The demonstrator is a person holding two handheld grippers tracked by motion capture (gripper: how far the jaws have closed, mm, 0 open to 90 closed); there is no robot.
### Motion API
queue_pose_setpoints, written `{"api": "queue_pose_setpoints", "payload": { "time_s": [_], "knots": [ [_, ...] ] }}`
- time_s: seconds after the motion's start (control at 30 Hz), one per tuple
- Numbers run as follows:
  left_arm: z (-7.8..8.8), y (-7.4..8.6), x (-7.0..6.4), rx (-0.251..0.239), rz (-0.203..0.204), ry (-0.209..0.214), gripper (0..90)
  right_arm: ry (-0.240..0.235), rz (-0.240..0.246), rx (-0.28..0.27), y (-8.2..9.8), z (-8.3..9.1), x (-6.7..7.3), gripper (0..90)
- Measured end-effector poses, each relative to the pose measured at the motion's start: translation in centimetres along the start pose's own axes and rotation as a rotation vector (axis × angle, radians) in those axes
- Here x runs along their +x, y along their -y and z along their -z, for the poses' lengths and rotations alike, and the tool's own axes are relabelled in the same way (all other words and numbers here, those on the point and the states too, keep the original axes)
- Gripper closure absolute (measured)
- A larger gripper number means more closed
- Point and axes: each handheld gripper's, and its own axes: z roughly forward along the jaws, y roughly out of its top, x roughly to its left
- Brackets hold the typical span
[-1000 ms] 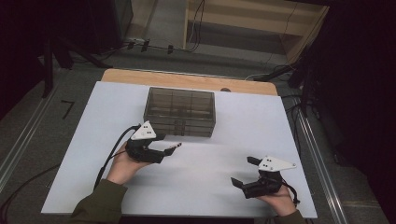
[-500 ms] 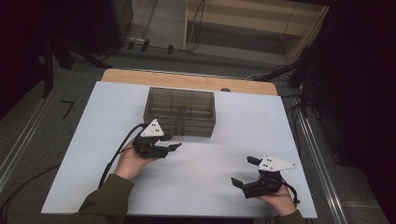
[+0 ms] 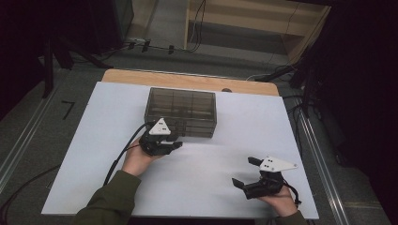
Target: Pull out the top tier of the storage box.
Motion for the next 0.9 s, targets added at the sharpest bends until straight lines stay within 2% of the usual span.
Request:
{"api": "queue_pose_setpoints", "payload": {
  "time_s": [0.1,0.63,0.9],
  "knots": [
    [-0.4,0.0,0.0,0.003,0.002,-0.001,69.1,0.001,-0.002,0.001,0.0,0.0,0.0,0.0],
    [-1.7,0.7,-0.1,0.093,-0.017,-0.025,74.2,-0.005,0.004,-0.006,0.0,0.1,0.0,0.0],
    [-1.9,0.8,0.0,0.102,-0.014,-0.023,76.1,-0.002,0.002,-0.005,0.1,0.1,0.0,0.0]
  ]
}}
